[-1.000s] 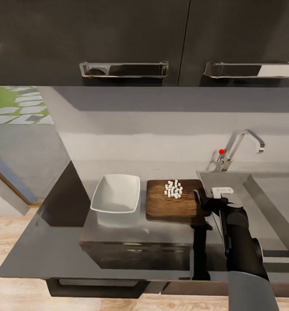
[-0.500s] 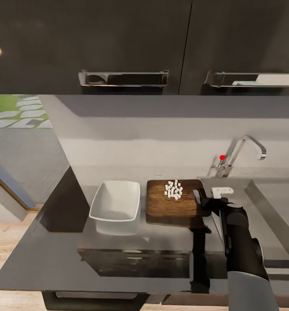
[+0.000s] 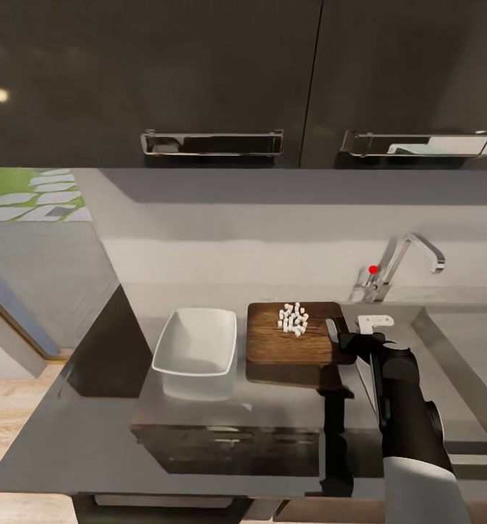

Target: In the kitchen, take the Vidalia onion out of the sink, dice it on the chopping board with the paring knife, put the diced onion into the bowl on the countertop, then place both the paring knife and the chopping board into the sink.

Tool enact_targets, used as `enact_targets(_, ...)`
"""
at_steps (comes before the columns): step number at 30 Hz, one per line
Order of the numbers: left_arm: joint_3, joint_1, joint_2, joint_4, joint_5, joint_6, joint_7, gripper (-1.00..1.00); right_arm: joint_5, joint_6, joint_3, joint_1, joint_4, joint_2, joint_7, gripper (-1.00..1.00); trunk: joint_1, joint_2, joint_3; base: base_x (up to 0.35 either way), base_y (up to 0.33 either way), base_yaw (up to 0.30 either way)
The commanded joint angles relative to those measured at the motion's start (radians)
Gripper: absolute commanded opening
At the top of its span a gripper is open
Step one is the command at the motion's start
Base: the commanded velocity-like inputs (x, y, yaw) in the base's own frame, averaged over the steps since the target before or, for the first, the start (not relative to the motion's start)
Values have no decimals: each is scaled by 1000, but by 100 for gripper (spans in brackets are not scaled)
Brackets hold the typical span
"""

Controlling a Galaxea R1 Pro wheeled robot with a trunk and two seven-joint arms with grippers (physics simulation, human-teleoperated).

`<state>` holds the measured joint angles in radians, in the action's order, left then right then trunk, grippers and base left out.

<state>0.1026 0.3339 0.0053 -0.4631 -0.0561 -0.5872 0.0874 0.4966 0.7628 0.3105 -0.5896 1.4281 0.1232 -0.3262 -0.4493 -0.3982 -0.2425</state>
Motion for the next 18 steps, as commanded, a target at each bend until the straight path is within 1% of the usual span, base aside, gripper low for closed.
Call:
enact_targets(1,-2,0,-1,-2,-5,-1,1,100,10,3,2,-1,2,1,-10,-100,-1,-2,0,0,0,0)
enact_targets(4,-3,1,-3,0,-5,2,1,100,10,3,2,-1,4,1,-10,-100,-1,-2,5,0,0,0)
enact_targets(9,-1,1,-2,27,-5,2,0,100,10,3,1,-1,8,1,-10,-100,-1,-2,13,0,0,0)
enact_targets(18,-1,1,-2,32,-6,0,0,100,11,8,1,-1,9,1,-10,-100,-1,-2,27,0,0,0)
